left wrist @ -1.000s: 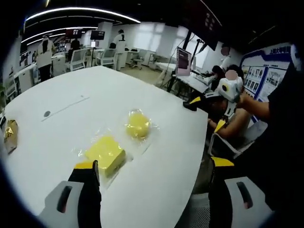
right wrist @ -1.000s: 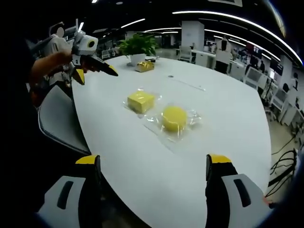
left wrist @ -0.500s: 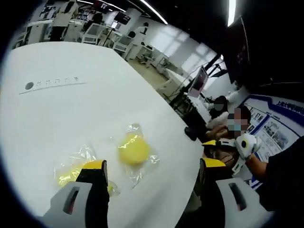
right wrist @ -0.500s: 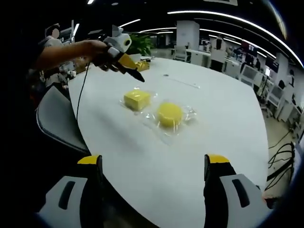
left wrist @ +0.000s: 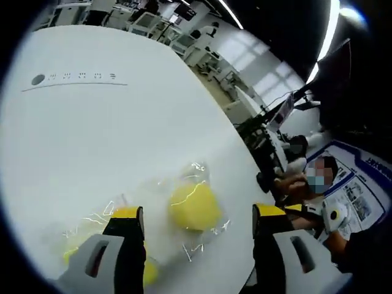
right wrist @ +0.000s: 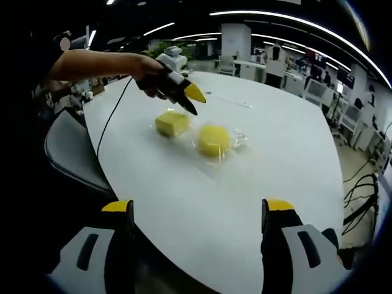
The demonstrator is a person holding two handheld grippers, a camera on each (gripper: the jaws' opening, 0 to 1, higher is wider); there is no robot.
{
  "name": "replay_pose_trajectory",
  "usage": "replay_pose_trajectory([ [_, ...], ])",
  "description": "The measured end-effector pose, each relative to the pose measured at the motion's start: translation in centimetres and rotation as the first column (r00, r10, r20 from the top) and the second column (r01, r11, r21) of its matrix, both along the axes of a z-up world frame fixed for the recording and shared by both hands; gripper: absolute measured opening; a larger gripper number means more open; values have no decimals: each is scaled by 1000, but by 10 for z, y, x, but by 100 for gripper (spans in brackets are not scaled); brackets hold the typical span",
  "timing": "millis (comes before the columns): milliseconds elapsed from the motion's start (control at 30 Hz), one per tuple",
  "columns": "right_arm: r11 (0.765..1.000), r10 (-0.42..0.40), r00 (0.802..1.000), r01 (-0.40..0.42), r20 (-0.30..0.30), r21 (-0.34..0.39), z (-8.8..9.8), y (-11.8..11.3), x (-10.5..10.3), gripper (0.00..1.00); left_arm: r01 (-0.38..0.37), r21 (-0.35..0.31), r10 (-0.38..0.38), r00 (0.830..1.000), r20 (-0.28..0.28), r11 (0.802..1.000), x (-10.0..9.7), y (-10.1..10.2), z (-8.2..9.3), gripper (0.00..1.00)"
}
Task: Compare the silicone blocks by pressing each to a similar depth, holding the contact briefly, and releasing to observe deformation and rebound differences across the visible hardness samples.
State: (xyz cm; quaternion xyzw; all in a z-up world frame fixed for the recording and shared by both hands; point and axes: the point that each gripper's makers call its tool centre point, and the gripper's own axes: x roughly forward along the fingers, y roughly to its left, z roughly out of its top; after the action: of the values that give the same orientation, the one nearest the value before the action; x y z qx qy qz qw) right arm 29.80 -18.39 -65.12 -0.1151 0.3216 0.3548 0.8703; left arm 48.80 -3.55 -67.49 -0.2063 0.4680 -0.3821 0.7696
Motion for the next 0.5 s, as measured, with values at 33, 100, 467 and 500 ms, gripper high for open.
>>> replay_pose_trajectory([
  [33, 1000, -2, 1000, 2, 0, -3, 0, -1, 0, 78, -11, -3, 11, 1000, -10, 1000, 2, -1, -1, 70],
  [100, 1000, -3, 1000, 3, 0, -10, -1, -2, -1, 78, -40, -13, 40, 999, -22, 999, 8, -4, -4, 68],
  [467, 1000, -11, 1000, 11, 0, -7, -1, -4, -1, 76, -190, -28, 182, 968, -170, 981, 21, -12, -32, 57],
  [500, 1000, -11, 1000, 11, 0, -6, -1, -4, -2, 76, -185, -26, 178, 970, -165, 982, 21, -13, -34, 56],
])
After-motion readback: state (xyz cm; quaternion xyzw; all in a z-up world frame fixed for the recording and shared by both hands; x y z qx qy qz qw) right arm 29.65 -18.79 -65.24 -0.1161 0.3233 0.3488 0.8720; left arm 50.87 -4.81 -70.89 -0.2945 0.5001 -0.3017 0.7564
